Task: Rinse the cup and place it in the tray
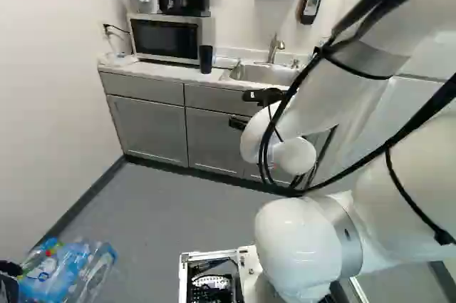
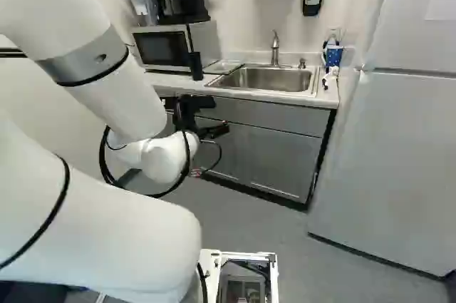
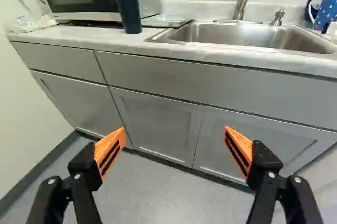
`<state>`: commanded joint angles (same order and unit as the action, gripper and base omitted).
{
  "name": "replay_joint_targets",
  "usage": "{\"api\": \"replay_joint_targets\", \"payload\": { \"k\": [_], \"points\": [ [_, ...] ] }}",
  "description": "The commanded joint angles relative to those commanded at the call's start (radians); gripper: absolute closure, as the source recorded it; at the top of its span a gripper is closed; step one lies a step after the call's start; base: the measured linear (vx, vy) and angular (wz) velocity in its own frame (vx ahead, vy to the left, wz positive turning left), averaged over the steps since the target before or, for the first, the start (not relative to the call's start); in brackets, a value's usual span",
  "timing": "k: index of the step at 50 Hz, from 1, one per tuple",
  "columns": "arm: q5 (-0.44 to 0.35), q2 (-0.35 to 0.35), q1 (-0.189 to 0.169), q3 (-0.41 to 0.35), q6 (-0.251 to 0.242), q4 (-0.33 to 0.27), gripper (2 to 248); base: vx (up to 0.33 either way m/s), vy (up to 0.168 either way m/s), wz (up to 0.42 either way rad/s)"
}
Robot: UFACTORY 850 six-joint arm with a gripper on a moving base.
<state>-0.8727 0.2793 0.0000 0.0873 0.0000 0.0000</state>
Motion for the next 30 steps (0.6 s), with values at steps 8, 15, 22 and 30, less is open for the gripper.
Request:
{"api": "replay_joint_targets", "payload": {
  "k": [8, 15, 22, 30],
  "points": [
    [0.000, 0.000, 0.000, 0.000, 0.000, 0.000, 3, 0.000, 0.000, 0.000],
    [0.000, 0.000, 0.000, 0.000, 0.000, 0.000, 3, 0.000, 0.000, 0.000],
    [0.000, 0.000, 0.000, 0.000, 0.000, 0.000, 3, 0.000, 0.000, 0.000],
    [0.000, 0.000, 0.000, 0.000, 0.000, 0.000, 3, 0.000, 0.000, 0.000]
  ]
}}
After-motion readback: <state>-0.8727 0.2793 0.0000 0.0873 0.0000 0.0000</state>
